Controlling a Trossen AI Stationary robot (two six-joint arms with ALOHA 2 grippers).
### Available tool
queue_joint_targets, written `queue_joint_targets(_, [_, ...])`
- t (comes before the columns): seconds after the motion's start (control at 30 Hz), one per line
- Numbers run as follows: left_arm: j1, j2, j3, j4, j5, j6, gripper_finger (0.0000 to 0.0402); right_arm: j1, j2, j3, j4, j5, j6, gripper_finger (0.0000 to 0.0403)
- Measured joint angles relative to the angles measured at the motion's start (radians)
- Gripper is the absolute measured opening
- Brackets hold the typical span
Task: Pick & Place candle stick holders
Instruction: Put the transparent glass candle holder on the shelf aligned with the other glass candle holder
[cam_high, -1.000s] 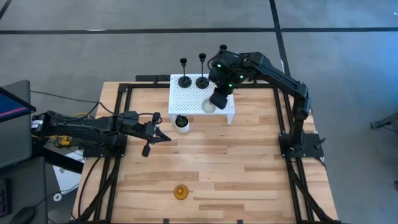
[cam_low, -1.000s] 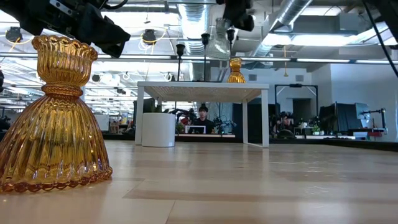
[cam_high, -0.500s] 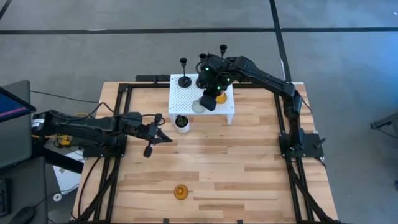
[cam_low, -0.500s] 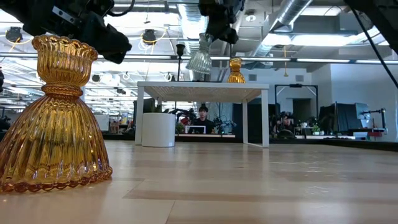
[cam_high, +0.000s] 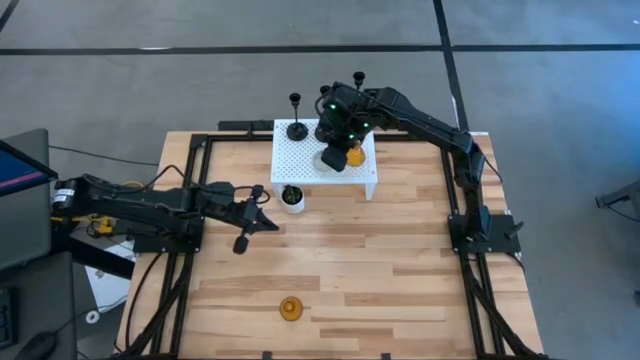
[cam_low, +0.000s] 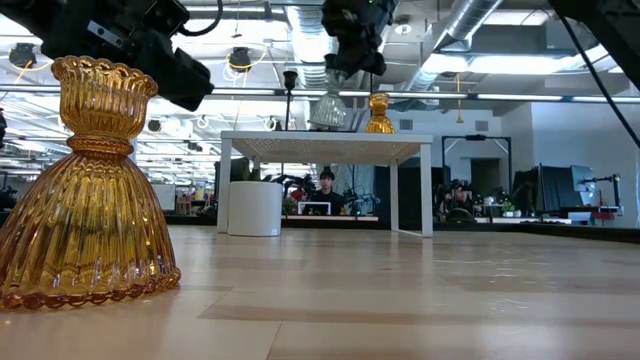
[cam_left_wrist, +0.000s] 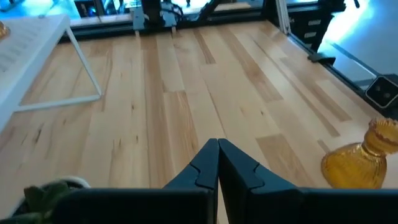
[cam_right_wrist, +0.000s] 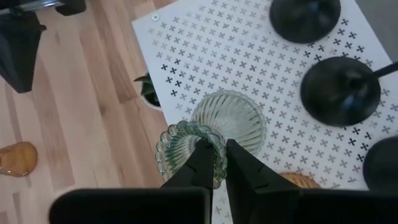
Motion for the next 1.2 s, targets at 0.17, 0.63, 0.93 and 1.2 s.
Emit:
queue_joint_targets(0.17, [0.0, 0.003, -0.001, -0.003, 0.0, 0.0, 0.0008, 0.001, 0.0, 0.0, -0.019, 0.005, 0.0, 0.0007])
queue_joint_targets(0.63, [0.0, 0.002, -0.001, -0.002, 0.0, 0.0, 0.0008, 0.001, 0.0, -0.016, -0.03, 0.043, 0.0, 0.0007])
queue_joint_targets(0.93, [0.0, 0.002, -0.001, -0.002, 0.0, 0.0, 0.0008, 0.0, -0.006, -0.067, 0.018, 0.017, -0.006, 0.0007])
queue_joint_targets(1.2, [0.0, 0.002, -0.001, -0.002, 0.0, 0.0, 0.0008, 0.0, -0.003, -0.069, 0.021, 0.022, -0.005, 0.0036])
